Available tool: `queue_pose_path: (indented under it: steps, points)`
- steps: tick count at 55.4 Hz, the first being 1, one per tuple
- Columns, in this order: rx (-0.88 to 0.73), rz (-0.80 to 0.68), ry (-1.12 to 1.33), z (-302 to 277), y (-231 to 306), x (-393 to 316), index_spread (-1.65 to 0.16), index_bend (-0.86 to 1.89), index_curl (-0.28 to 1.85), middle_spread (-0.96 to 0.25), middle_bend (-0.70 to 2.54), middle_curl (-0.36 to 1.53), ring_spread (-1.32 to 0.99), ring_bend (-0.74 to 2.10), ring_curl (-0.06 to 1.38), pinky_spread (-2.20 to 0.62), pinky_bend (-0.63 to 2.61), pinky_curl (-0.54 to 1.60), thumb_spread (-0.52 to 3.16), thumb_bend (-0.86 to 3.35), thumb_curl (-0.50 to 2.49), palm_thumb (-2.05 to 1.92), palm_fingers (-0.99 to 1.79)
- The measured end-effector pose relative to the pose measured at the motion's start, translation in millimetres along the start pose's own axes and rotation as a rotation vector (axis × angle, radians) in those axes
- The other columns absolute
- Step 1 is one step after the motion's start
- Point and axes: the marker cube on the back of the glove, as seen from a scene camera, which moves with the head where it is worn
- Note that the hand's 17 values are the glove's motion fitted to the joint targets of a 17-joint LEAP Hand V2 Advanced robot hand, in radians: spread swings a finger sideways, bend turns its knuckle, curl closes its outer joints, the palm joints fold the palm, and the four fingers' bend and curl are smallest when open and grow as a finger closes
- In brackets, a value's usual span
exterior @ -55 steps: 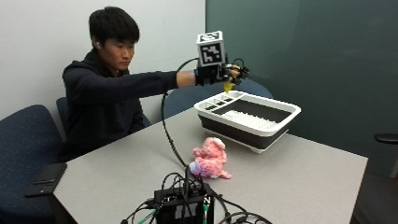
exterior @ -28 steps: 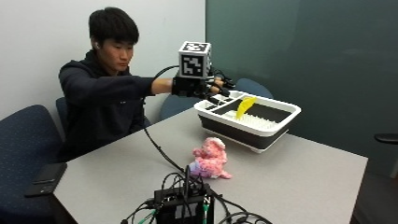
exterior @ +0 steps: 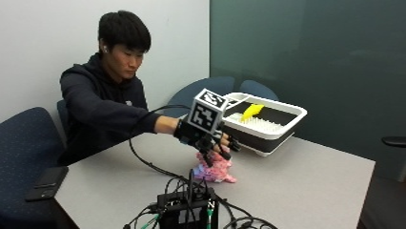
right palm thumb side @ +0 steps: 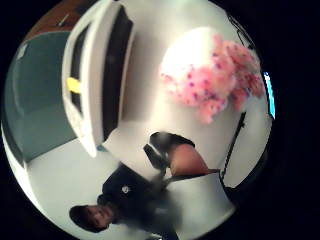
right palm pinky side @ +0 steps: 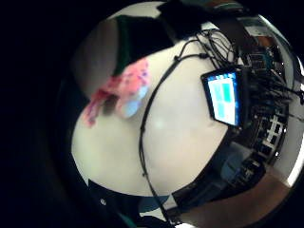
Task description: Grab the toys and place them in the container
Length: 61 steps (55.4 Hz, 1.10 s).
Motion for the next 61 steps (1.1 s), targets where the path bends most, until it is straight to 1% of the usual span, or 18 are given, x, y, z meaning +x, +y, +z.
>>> queue_pose_path:
  steps: [5,7,9,10,11,16,20,22,27,29,31,32,39,46,52,55,58,61]
  points:
    - [-0.055,-0.006,0.012,28,-18,-2,-0.3,0.11,0.21,-0.03,0.09,0.2,0.03,0.12,0.2,0.04,1.29,0.28,1.1,-0.04,0.33,0.09,-0.28]
    - [-0.042,0.004,0.016,33,-23,1,-0.3,0.13,0.21,-0.03,0.08,0.19,0.04,0.14,0.2,0.04,1.32,0.29,1.09,-0.03,0.33,0.09,-0.26]
    - [-0.011,0.011,0.015,35,-28,5,-0.31,0.15,0.22,-0.03,0.08,0.19,0.04,0.21,0.21,0.04,1.33,0.3,1.11,0.0,0.34,0.13,-0.15]
    - [0.003,0.006,0.009,36,-29,5,-0.31,0.15,0.22,-0.03,0.09,0.19,0.04,0.21,0.21,0.04,1.34,0.3,1.11,-0.01,0.34,0.13,-0.15]
    - [0.015,-0.006,-0.001,37,-29,5,-0.32,0.17,0.23,-0.03,0.13,0.19,0.04,0.26,0.23,0.04,1.32,0.3,1.15,0.03,0.35,0.19,-0.02]
    - [0.065,-0.059,-0.044,46,-31,-1,-0.31,0.22,0.25,-0.05,0.25,0.23,0.0,0.46,0.25,-0.05,1.23,0.25,1.22,0.13,0.4,0.38,0.37]
    - [0.147,-0.07,-0.051,50,-33,1,-0.29,0.16,0.26,-0.08,0.38,0.28,-0.1,0.61,0.31,-0.16,1.15,0.24,1.26,0.18,0.44,0.47,0.57]
    - [0.189,-0.075,-0.043,50,-34,3,-0.29,0.13,0.25,-0.1,0.41,0.3,-0.14,0.68,0.33,-0.2,1.15,0.24,1.25,0.2,0.46,0.52,0.62]
    - [0.246,-0.086,-0.033,48,-34,1,-0.31,0.2,0.27,-0.16,0.53,0.35,-0.25,0.79,0.38,-0.3,1.16,0.27,1.08,0.21,0.54,0.63,0.83]
    - [0.263,-0.088,-0.031,45,-33,-1,-0.32,0.25,0.29,-0.17,0.62,0.39,-0.28,0.85,0.4,-0.32,1.14,0.27,1.01,0.2,0.57,0.63,1.02]
    - [0.277,-0.091,-0.034,41,-31,-5,-0.34,0.28,0.3,-0.18,0.66,0.41,-0.31,0.88,0.42,-0.33,1.14,0.28,0.95,0.2,0.59,0.64,1.08]
    - [0.281,-0.094,-0.038,38,-29,-9,-0.35,0.32,0.32,-0.18,0.7,0.43,-0.32,0.91,0.44,-0.34,1.15,0.3,0.92,0.19,0.61,0.65,1.17]
    - [0.323,-0.112,-0.082,11,-9,-52,-0.39,0.51,0.44,-0.2,0.87,0.53,-0.36,1.08,0.54,-0.36,1.2,0.36,0.76,0.17,0.68,0.64,1.22]
    - [0.498,-0.137,-0.087,-52,21,-90,-0.41,0.65,0.54,-0.2,1.0,0.61,-0.38,1.19,0.6,-0.37,1.27,0.41,0.62,0.16,0.75,0.64,1.16]
    - [0.622,-0.165,-0.153,-125,34,-79,-0.42,0.74,0.63,-0.19,1.08,0.67,-0.38,1.26,0.65,-0.37,1.3,0.45,0.52,0.16,0.81,0.64,1.1]
    - [0.681,-0.19,-0.234,-156,37,-85,-0.42,0.77,0.67,-0.19,1.1,0.69,-0.37,1.28,0.66,-0.37,1.32,0.47,0.46,0.16,0.83,0.65,1.08]
    - [0.727,-0.207,-0.305,-175,35,-97,-0.42,0.79,0.71,-0.19,1.13,0.71,-0.37,1.3,0.68,-0.37,1.33,0.48,0.42,0.15,0.85,0.64,1.06]
    - [0.767,-0.232,-0.299,-176,34,-125,-0.42,0.8,0.75,-0.19,1.15,0.73,-0.37,1.31,0.69,-0.37,1.34,0.49,0.38,0.15,0.88,0.64,1.04]
